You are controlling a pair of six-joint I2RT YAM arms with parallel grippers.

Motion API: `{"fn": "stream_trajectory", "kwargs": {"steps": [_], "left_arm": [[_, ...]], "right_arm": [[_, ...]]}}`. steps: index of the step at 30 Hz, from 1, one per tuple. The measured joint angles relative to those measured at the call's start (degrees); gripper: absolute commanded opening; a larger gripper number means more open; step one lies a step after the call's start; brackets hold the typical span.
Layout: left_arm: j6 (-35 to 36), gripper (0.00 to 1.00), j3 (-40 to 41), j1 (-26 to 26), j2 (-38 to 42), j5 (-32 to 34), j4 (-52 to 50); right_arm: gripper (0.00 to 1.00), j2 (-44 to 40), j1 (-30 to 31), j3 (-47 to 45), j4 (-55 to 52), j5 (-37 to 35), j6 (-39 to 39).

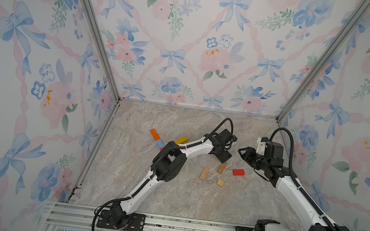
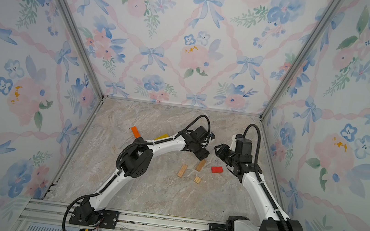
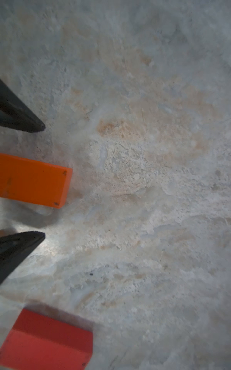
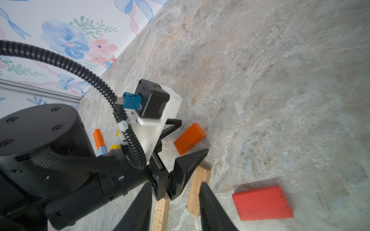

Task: Assemble the letter v with building blocks
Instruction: Pick up the building block from the center of the board.

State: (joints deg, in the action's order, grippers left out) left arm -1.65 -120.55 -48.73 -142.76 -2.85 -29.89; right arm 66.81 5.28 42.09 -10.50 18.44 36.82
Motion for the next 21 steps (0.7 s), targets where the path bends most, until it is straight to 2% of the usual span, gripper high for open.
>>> {"fn": "stream_trajectory", "kwargs": {"steps": [7,16,21], "left_arm": [[-0.4,0.52,-0.4,0.0,-0.3,1.2,-0.1],[-2.0,0.11,-0.5,0.0,-0.4,2.6,-0.2],[-6.9,0.0,-1.4,0.4,-0.3,3.3,-0.8]], "right_arm": [[0.42,0.3,0.0,-0.2,0.0,0.3,0.0],[0.42,0.5,0.0,-0.2,0.1,0.5,0.0],[0.41,1.7,0.0,-0.2,0.7,1.2,0.0]]}}
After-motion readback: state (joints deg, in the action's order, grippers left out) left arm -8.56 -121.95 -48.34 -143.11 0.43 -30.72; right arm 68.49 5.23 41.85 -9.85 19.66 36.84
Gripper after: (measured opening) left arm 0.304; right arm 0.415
